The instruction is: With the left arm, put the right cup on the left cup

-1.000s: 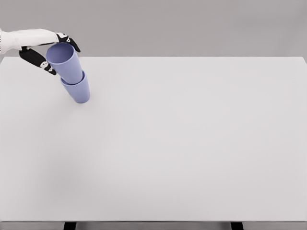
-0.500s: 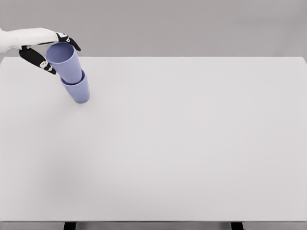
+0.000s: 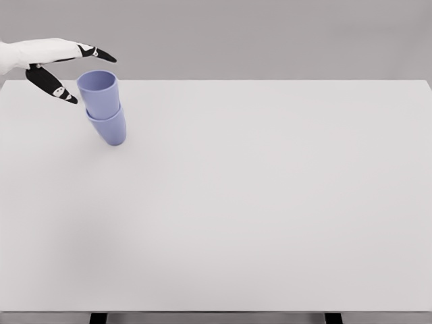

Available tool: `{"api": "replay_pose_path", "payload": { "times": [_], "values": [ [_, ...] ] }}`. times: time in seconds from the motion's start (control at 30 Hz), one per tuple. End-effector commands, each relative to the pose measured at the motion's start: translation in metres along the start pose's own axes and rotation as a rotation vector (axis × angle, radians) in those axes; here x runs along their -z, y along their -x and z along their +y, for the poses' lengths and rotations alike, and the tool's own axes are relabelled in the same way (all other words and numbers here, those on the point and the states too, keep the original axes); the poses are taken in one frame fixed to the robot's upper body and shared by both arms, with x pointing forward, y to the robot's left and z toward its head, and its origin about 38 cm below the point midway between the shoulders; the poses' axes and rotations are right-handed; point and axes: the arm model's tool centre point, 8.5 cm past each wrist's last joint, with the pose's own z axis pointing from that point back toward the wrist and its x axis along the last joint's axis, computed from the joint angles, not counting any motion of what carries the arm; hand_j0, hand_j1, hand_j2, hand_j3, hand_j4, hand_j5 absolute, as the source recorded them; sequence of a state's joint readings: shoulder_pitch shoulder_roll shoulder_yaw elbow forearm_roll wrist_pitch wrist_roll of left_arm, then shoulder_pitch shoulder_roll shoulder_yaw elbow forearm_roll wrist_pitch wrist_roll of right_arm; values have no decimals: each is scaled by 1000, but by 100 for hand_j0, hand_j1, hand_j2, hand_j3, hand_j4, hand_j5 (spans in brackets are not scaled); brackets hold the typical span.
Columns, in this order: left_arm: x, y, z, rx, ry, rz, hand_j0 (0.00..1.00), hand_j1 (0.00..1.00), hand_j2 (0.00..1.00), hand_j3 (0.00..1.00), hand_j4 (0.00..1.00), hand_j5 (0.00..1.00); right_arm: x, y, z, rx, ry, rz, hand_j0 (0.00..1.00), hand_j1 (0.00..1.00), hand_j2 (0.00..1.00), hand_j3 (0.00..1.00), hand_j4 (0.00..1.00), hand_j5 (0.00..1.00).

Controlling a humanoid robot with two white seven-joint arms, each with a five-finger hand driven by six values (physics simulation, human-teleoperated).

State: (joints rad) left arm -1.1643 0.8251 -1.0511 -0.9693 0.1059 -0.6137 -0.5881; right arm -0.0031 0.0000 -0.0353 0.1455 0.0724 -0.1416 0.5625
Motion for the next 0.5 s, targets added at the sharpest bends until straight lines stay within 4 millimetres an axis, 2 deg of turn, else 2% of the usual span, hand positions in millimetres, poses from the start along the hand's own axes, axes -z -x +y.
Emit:
{"api": "replay_pose_path", "payload": {
  "times": [0.0, 0.03, 0.1, 0.2, 0.27, 0.3, 0.33, 0.47],
  "values": [
    [-5, -2, 5, 2, -16, -6, 100, 100, 100, 100, 100, 100, 0, 0, 0, -2, -1, 0, 100, 100, 100, 100, 100, 100],
    [-6, -9, 8, 13, -21, -25, 100, 100, 100, 100, 100, 100, 0, 0, 0, -1, -1, 0, 100, 100, 100, 100, 100, 100],
    [-32, -18, 17, 38, -38, -44, 100, 100, 100, 100, 100, 100, 0, 0, 0, -2, -1, 0, 100, 100, 100, 100, 100, 100],
    [-64, -72, 22, 59, -53, -200, 100, 100, 100, 100, 100, 100, 0, 0, 0, -2, -1, 0, 100, 100, 100, 100, 100, 100],
    [-65, -117, 4, 55, -16, -343, 100, 100, 100, 100, 100, 100, 0, 0, 0, -2, -1, 0, 100, 100, 100, 100, 100, 100],
    [-64, -131, 0, 65, -5, -385, 100, 100, 100, 100, 100, 100, 0, 0, 0, -2, -1, 0, 100, 100, 100, 100, 100, 100],
    [-61, -144, -13, 54, 11, -434, 100, 100, 100, 100, 100, 100, 0, 0, 0, -2, -1, 0, 100, 100, 100, 100, 100, 100],
    [-58, -154, -35, 4, 5, -487, 100, 100, 100, 100, 100, 100, 0, 0, 0, -1, -1, 1, 100, 100, 100, 100, 100, 100]
  ]
}}
